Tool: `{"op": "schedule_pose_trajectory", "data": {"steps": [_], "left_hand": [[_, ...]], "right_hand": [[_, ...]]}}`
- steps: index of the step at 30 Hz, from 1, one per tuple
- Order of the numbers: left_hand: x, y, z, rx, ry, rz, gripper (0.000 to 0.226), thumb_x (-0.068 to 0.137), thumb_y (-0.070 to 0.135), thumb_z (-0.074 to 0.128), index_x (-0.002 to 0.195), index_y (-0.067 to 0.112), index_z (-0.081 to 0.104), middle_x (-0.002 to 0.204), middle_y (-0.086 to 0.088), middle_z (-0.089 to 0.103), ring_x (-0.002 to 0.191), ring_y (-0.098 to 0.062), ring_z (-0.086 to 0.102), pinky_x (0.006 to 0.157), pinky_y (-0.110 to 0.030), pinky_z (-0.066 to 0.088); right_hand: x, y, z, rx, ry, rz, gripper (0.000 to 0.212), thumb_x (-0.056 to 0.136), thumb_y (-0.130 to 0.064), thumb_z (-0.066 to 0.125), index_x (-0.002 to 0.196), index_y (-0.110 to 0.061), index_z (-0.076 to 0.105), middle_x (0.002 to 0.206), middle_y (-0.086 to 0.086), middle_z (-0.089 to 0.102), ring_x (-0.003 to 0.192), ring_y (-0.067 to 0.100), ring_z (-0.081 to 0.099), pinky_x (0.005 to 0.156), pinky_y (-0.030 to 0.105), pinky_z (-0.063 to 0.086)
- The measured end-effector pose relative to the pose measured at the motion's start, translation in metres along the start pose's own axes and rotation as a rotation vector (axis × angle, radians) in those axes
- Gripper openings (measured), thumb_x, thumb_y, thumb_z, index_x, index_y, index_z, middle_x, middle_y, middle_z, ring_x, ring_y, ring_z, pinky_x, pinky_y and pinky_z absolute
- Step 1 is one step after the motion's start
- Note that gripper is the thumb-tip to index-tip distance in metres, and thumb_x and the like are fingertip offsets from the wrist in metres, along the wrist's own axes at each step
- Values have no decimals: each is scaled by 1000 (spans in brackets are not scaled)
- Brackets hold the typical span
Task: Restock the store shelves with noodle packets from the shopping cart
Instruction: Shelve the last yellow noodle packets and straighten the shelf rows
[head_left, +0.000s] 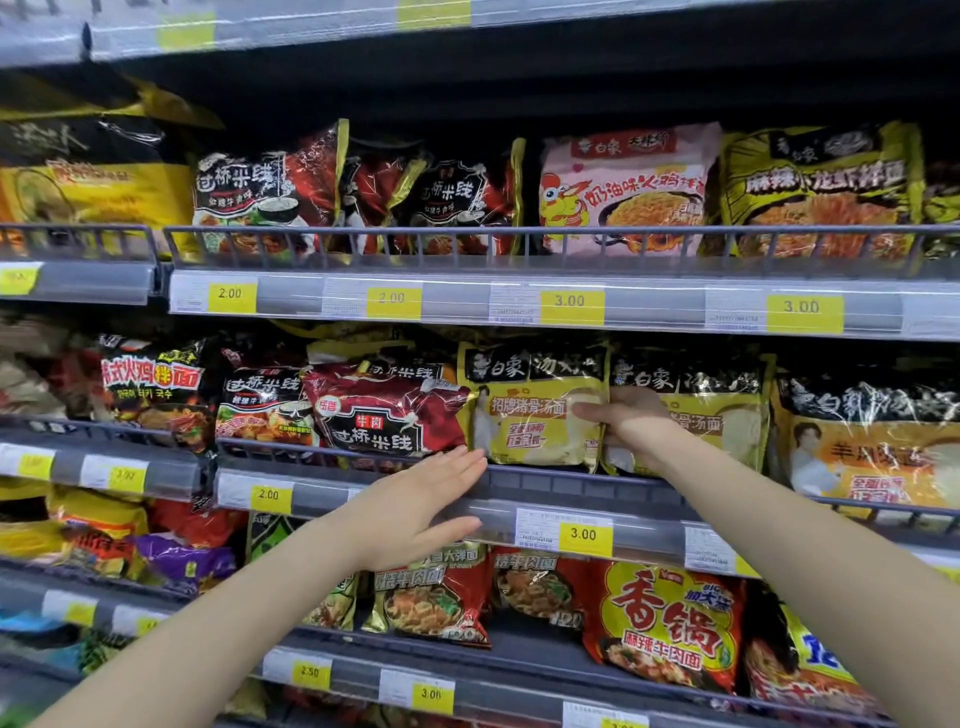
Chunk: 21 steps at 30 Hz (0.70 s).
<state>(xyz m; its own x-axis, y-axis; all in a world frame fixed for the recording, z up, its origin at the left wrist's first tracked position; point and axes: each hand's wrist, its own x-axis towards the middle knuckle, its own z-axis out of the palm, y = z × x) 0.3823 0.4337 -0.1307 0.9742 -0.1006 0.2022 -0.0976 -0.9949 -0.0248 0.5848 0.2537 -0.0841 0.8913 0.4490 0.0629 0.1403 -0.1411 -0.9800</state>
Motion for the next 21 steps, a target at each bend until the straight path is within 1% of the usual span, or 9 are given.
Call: {"op": "schedule_pose_trajectory", "data": {"steps": [3,5,10,14,16,17,18,19,21], "left_hand": [[-1,1,0,-16,-7,-2,80,82,66,8,150,24,0,155,14,-6,138,5,-15,103,-5,-17],[-1,1,-1,-23,-8,-4,80,82,66,8,150,24,0,154,15,-8,138,5,-15,103,-5,-16],[-2,2,-3,-31,-15,-8,77,85,64,12,150,25,0,152,17,-9,137,6,-15,101,-3,-17],[-2,3,-3,-43,-19,-16,75,86,62,15,150,25,0,151,18,-9,137,6,-15,102,-4,-16],[-2,3,-3,-51,-19,-20,76,86,63,15,150,25,1,152,18,-8,137,6,-15,103,-6,-15],[-2,3,-2,-52,-18,-21,75,86,63,15,150,26,1,153,18,-8,138,6,-15,104,-7,-14],[-2,3,-2,-52,-18,-23,75,87,62,16,150,26,0,153,17,-8,138,6,-14,104,-7,-14],[-2,3,-2,-49,-17,-24,74,87,62,17,150,26,0,153,18,-8,138,6,-15,103,-6,-15],[-2,3,-1,-46,-10,-22,76,86,63,15,150,26,0,153,18,-8,137,6,-15,102,-5,-16]], "right_hand": [[5,2,6,-103,58,-33,66,77,-18,77,133,1,48,135,16,55,119,30,55,95,30,42],[5,3,11,-207,96,-59,61,81,-18,73,133,2,48,136,17,53,121,30,54,93,29,41],[1,-2,21,-499,118,-108,46,87,-21,65,127,-3,54,127,14,60,110,29,60,77,24,43],[-4,-6,25,-743,144,-171,33,88,-22,60,115,-3,58,110,16,65,89,29,61,66,26,43],[-5,-5,27,-851,175,-207,27,89,-21,58,110,-5,54,97,13,62,80,27,58,62,28,44],[-7,-4,27,-894,191,-222,29,89,-21,58,112,-5,50,94,12,59,81,27,58,61,30,46],[-8,-4,27,-940,201,-246,37,88,-20,59,119,-5,45,99,12,58,83,27,59,62,31,48],[-12,-3,27,-989,208,-288,50,87,-18,62,130,-5,39,112,14,57,89,27,59,66,32,50],[-16,2,25,-1088,260,-422,77,82,-11,67,145,-3,22,141,18,40,114,31,54,82,36,51]]}}
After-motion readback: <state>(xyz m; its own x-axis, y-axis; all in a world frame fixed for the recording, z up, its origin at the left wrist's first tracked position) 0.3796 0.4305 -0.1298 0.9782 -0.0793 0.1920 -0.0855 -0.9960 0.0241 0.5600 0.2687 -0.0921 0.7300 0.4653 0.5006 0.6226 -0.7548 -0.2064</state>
